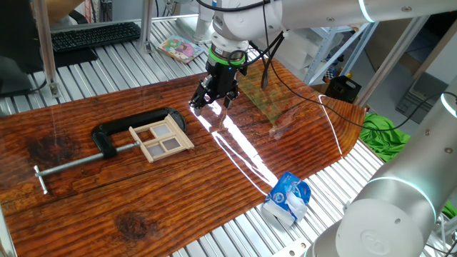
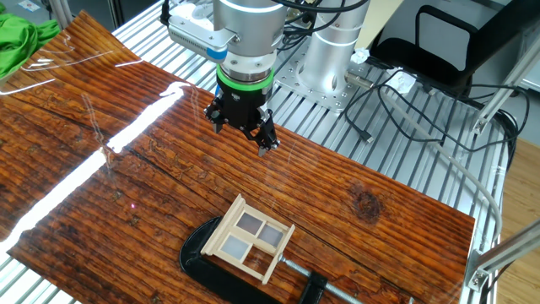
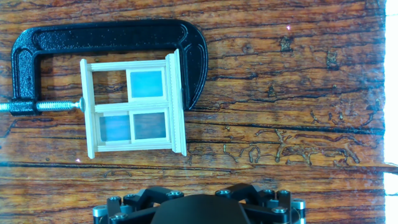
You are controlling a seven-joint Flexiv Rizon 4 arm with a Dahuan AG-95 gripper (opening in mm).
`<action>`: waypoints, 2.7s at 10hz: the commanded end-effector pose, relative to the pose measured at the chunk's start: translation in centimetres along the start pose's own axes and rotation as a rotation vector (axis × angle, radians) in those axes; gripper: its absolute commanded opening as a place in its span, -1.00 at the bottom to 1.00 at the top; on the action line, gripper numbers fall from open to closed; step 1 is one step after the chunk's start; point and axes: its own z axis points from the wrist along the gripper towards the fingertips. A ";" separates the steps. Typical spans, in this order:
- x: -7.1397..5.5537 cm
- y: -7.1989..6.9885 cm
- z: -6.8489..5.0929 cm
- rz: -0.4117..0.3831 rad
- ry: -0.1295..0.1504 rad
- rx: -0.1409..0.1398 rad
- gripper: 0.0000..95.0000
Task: Open a sliding window
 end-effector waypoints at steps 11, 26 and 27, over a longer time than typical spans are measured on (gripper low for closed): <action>0.0 0.0 0.0 -0.060 -0.015 -0.070 -1.00; -1.1 2.6 4.1 -0.046 -0.020 -0.068 -1.00; -1.1 2.8 4.4 -0.047 -0.020 -0.067 -1.00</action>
